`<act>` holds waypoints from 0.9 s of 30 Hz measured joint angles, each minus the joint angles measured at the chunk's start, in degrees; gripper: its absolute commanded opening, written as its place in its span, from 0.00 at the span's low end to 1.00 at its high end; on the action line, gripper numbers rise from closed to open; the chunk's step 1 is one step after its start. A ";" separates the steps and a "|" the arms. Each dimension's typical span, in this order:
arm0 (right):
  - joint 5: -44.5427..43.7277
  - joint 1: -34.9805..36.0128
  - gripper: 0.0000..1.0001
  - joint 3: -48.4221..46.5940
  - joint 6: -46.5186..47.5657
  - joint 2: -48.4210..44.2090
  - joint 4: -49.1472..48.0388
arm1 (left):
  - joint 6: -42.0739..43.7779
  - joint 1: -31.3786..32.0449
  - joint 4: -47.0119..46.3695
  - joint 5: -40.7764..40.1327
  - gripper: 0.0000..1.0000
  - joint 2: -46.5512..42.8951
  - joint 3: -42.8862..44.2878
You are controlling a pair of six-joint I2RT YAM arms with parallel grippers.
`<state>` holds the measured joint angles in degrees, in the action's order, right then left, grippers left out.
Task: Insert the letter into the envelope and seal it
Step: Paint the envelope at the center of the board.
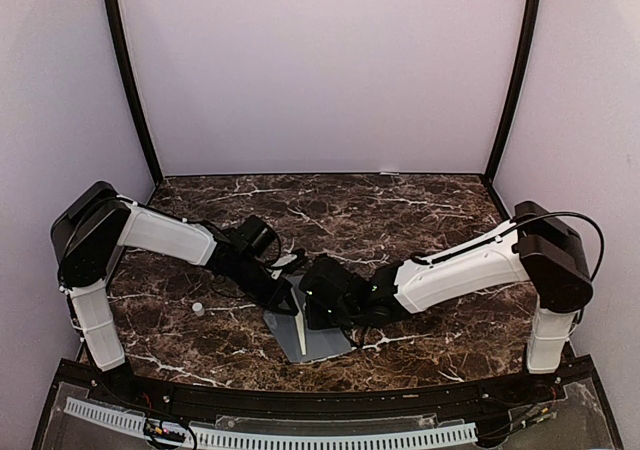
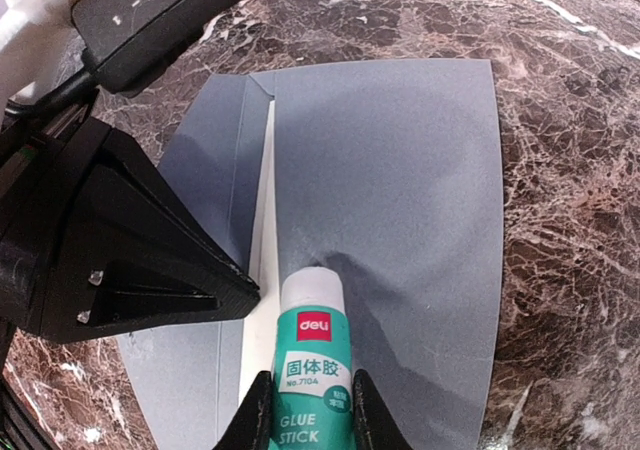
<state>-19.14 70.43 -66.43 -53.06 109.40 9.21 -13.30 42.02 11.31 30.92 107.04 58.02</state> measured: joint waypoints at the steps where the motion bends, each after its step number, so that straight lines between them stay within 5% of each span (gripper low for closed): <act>1: 0.00 0.00 0.03 0.00 0.02 0.00 0.02 | 0.00 0.00 0.02 -0.02 0.00 0.00 0.02; 27: 0.26 4.85 0.02 0.66 -3.02 -1.64 4.28 | -0.85 0.00 0.57 -0.07 0.00 0.31 0.46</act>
<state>-18.87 75.29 -65.78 -56.07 107.77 13.50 -14.15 42.02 11.88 30.85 107.35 58.48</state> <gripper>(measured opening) 0.197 0.008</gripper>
